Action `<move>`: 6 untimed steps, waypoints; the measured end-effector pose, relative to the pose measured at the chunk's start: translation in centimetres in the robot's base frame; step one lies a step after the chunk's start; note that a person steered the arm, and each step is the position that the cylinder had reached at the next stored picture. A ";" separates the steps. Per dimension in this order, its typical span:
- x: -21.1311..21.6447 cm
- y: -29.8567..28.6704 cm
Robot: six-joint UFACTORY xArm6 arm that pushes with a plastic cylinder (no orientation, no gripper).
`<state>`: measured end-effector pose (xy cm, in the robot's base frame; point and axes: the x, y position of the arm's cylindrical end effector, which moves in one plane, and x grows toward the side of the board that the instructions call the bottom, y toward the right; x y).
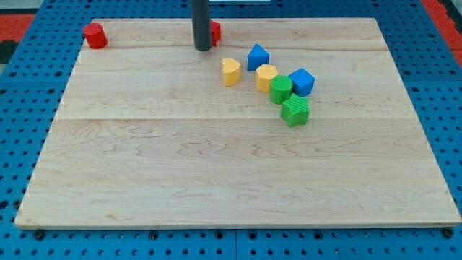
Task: Slightly move the heart towards the right
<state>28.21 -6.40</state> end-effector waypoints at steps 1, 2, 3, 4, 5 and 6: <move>3.2 -4.8; 4.8 -4.7; 4.8 -1.9; 4.0 2.5; 2.8 5.4; 3.5 3.1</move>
